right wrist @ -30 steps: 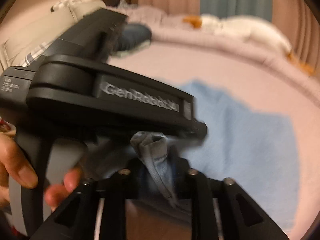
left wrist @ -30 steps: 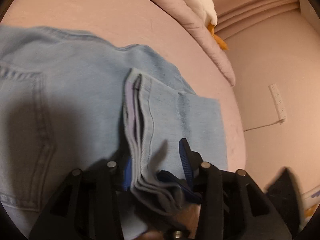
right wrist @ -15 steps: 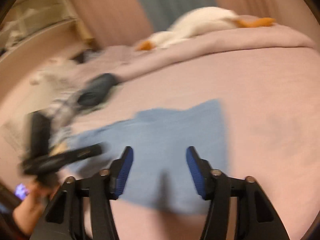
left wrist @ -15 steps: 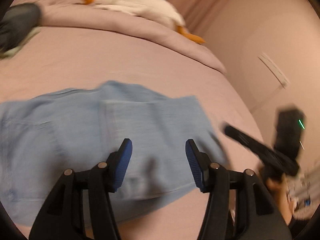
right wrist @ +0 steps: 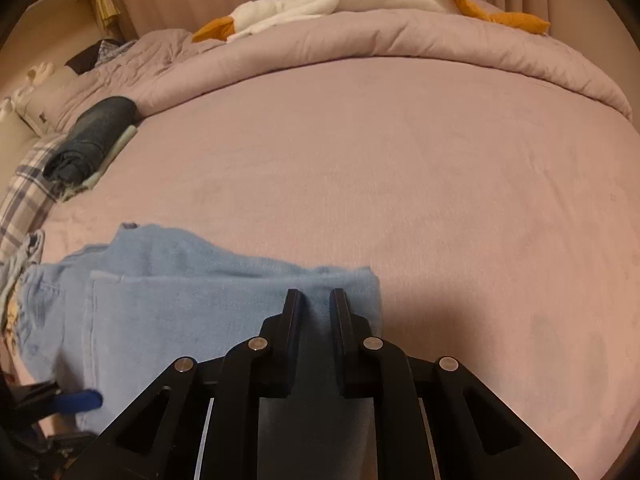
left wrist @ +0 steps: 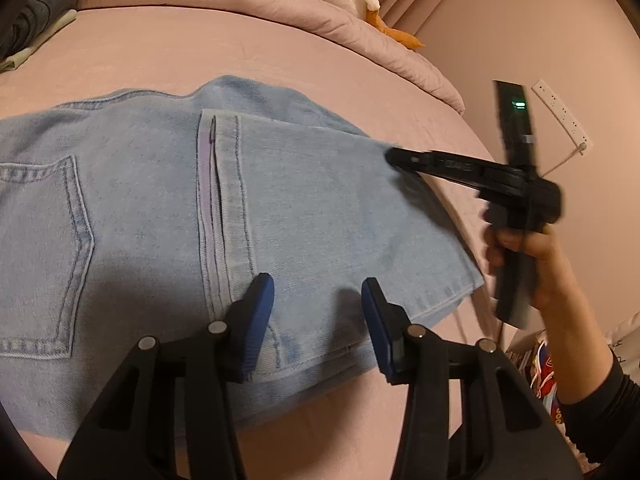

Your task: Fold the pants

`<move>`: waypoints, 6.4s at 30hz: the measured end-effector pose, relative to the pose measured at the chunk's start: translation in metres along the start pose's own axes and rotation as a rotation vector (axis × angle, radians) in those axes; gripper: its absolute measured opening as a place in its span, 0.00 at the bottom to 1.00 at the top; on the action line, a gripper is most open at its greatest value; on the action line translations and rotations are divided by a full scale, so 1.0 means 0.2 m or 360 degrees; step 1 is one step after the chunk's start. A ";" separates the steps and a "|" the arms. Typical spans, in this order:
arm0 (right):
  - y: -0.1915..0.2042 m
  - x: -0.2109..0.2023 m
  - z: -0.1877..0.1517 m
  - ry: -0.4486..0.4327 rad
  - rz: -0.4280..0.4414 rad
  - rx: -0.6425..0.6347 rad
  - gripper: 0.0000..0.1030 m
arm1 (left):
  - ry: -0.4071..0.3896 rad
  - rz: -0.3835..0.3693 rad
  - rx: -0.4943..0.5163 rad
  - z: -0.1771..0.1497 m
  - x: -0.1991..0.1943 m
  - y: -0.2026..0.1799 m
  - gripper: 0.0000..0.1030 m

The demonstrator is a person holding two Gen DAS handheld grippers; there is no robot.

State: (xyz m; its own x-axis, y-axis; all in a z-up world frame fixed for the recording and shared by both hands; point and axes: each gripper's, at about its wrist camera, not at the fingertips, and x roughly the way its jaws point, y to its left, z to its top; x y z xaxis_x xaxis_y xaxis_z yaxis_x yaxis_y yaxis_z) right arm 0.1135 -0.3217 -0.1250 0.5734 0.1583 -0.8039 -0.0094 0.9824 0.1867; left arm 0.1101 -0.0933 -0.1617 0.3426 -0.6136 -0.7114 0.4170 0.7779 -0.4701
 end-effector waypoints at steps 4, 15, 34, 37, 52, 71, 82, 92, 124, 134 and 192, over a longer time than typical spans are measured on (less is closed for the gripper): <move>0.02 -0.20 -0.11 -0.0101 0.0080 0.0011 0.12 | -0.0005 0.0018 0.0029 0.01 -0.01 -0.03 0.44; 0.14 -0.36 -0.56 -0.0055 -0.0087 -0.0043 0.12 | -0.0024 -0.0025 -0.0046 -0.01 -0.05 -0.01 0.44; 0.32 -0.46 -0.74 -0.0173 0.0197 -0.0015 0.26 | -0.0364 -0.0070 -0.0707 -0.54 -0.68 0.41 0.66; 0.38 -0.43 -0.75 -0.0143 0.0231 -0.0048 0.26 | -0.0486 -0.0101 -0.0922 -0.57 -0.74 0.53 0.66; 0.71 -0.37 -0.58 -0.0138 0.0434 -0.0201 0.26 | -0.0697 0.0216 -0.1048 -0.25 -0.67 0.65 0.87; 1.12 0.34 0.00 0.0236 0.0187 -0.0321 0.20 | -0.0618 0.0135 -0.0884 -0.31 -0.65 0.78 0.22; 1.14 0.04 -0.35 0.0304 0.0133 -0.0405 0.20 | -0.0582 0.0148 -0.0888 -0.29 -0.64 0.78 0.22; 1.07 -0.19 -0.60 0.0315 0.0244 -0.0387 0.20 | -0.0536 0.0183 -0.0877 -0.22 -0.70 0.71 0.19; 0.22 -0.18 -0.66 -0.0040 0.1524 0.1213 0.62 | -0.0513 0.0347 0.0174 0.03 -0.61 -0.14 0.22; 0.14 -0.16 -0.68 -0.0093 0.1761 0.1572 0.72 | -0.0215 0.0221 0.0105 -0.06 -0.36 -0.06 0.71; 0.01 -0.61 -0.33 -0.0295 0.0093 0.0485 0.47 | -0.0176 0.0275 0.0133 0.09 -0.27 -0.08 0.81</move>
State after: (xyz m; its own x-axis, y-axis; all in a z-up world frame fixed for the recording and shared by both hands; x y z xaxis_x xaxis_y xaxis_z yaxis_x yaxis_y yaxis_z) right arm -0.0110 -0.3321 -0.0641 0.7180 0.1652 -0.6762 0.1823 0.8929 0.4118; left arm 0.0997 -0.0755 -0.1067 0.5033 -0.4869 -0.7139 0.4109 0.8616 -0.2980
